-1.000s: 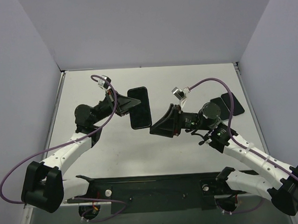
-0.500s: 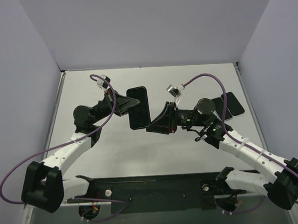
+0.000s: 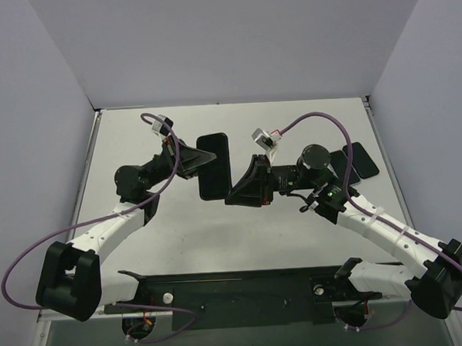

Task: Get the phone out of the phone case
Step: Remove the phone case from the phone.

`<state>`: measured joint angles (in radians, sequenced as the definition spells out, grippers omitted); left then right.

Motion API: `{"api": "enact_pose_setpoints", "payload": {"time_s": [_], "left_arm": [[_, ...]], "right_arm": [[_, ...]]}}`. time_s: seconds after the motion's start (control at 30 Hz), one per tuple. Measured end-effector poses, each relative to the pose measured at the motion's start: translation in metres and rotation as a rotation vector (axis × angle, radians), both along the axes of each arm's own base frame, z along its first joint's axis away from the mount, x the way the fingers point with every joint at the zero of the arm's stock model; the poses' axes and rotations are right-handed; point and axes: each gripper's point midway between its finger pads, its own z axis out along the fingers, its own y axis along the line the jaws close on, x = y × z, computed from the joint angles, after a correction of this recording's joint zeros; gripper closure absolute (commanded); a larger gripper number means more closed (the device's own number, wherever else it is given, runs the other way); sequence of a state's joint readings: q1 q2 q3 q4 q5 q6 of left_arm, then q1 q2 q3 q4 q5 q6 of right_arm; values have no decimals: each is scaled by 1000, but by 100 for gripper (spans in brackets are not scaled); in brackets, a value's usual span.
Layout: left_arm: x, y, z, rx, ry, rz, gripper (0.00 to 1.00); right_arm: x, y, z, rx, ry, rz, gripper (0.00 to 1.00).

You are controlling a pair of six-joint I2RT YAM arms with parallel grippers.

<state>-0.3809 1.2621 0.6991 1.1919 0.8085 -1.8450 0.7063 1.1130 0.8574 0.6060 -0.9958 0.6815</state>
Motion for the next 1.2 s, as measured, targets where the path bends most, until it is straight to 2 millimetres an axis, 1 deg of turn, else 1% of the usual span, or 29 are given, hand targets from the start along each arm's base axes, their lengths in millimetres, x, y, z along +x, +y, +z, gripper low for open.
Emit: {"api": "enact_pose_setpoints", "payload": {"time_s": [0.23,0.37,0.43,0.47,0.5,0.57,0.67,0.73,0.8,0.87,0.9,0.93,0.97,1.0,1.03,1.1,1.13,1.2], "left_arm": [[-1,-3,-2,-4,18,-26,100],[-3,-6,5,-24,14,-26,100],[-1,-6,9,-38,15,-13,100],[1,-5,11,-46,17,-2,100],[4,-4,12,-54,19,12,100],[9,-3,14,-68,29,39,100],[17,-2,14,-77,34,78,100],[22,-3,12,-69,31,104,100],[29,-2,10,-68,37,139,100],[35,0,11,-77,43,173,100],[38,0,11,-80,48,189,100],[41,1,10,-79,47,207,100],[43,0,8,-68,46,216,100],[44,-1,6,-55,38,225,100],[46,-2,0,-28,45,235,100],[45,-4,-11,49,48,256,100],[42,-4,-13,86,38,268,100],[32,0,-12,143,7,287,100]], "right_arm": [[2,1,-11,-57,-107,32,100],[4,3,-11,-82,-116,39,100],[8,5,-12,-98,-98,17,100],[15,6,-13,-117,-78,-20,100],[17,7,-13,-122,-74,-33,100],[27,9,-15,-163,-39,-116,100],[41,11,-24,-237,-5,-299,100],[50,8,-30,-281,10,-438,100],[57,2,-32,-304,19,-554,100],[62,-3,-31,-307,19,-623,100],[65,-5,-31,-306,19,-647,97],[67,-8,-31,-307,18,-666,89],[67,-9,-31,-305,14,-668,85],[64,-10,-30,-300,10,-660,76],[62,-12,-30,-300,6,-652,71],[57,-16,-37,-314,11,-630,59],[55,-20,-41,-326,23,-626,57],[53,-29,-50,-361,49,-641,55]]}}
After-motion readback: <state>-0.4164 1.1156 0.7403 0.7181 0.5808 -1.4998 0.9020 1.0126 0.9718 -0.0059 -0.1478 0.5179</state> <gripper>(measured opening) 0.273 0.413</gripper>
